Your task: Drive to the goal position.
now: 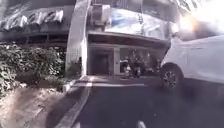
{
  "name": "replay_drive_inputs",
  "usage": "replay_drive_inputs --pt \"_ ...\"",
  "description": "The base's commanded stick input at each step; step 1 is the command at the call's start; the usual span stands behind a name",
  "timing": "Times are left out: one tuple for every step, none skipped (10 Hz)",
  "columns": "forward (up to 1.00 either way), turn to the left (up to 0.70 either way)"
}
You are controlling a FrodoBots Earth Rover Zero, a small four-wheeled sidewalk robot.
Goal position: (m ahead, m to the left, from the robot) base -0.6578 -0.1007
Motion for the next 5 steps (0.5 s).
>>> replay_drive_inputs --pt "0.45 0.0" --pt "0.45 0.0" --pt "0.45 0.0" --pt "0.45 0.0" --pt "0.45 0.0"
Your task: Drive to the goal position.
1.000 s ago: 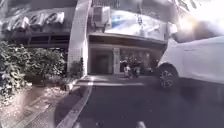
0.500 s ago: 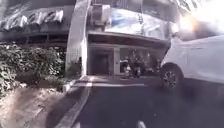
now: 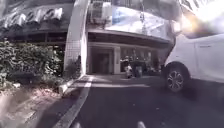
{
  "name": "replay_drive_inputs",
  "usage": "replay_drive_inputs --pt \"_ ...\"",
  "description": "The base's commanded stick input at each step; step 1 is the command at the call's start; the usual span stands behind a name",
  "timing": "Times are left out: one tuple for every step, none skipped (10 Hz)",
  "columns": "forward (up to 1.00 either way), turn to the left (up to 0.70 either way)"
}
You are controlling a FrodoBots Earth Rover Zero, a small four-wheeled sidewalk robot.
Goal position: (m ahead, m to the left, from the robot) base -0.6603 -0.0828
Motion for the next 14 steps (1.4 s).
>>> replay_drive_inputs --pt "0.45 0.0" --pt "0.45 0.0" --pt "0.45 0.0" --pt "0.45 0.0" --pt "0.45 0.0" --pt "0.45 0.0" --pt "0.45 0.0" --pt "0.45 0.0" --pt "0.45 0.0" --pt "0.45 0.0" --pt "0.45 0.0" --pt "0.45 0.0" --pt "0.45 0.0" --pt "0.45 0.0"
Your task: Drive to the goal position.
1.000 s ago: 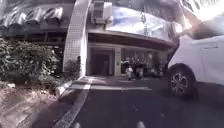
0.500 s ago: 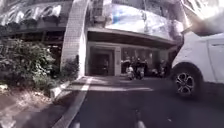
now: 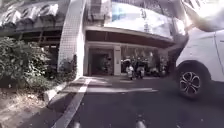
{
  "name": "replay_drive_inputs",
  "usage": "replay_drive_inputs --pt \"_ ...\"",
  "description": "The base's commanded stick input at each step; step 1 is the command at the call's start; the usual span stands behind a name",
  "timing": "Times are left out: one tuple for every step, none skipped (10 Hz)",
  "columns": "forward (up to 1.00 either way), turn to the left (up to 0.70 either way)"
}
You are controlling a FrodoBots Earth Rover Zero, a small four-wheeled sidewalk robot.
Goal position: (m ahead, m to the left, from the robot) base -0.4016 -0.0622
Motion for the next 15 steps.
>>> replay_drive_inputs --pt "0.45 0.0" --pt "0.45 0.0" --pt "0.45 0.0" --pt "0.45 -0.13" --pt "0.45 -0.27" --pt "0.45 -0.27" --pt "0.45 -0.27" --pt "0.45 -0.27" --pt "0.45 -0.27" --pt "0.45 -0.25" --pt "0.45 -0.09" --pt "0.45 0.0" --pt "0.45 0.0" --pt "0.45 0.0" --pt "0.45 0.0"
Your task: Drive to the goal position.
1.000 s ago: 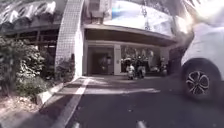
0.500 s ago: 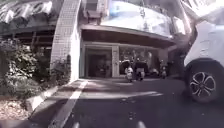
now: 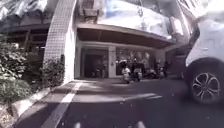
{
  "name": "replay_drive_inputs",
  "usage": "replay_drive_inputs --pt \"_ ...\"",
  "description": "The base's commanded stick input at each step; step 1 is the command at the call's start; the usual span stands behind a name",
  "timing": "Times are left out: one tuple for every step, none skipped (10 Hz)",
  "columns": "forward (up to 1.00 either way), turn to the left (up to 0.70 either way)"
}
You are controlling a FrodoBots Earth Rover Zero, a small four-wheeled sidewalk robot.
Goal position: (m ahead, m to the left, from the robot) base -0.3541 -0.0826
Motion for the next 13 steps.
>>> replay_drive_inputs --pt "0.45 0.0" --pt "0.45 0.0" --pt "0.45 0.0" --pt "0.45 0.0" --pt "0.45 0.0" --pt "0.45 0.0" --pt "0.45 0.0" --pt "0.45 0.0" --pt "0.45 0.0" --pt "0.45 0.0" --pt "0.45 0.0" --pt "0.45 0.0" --pt "0.45 0.0"
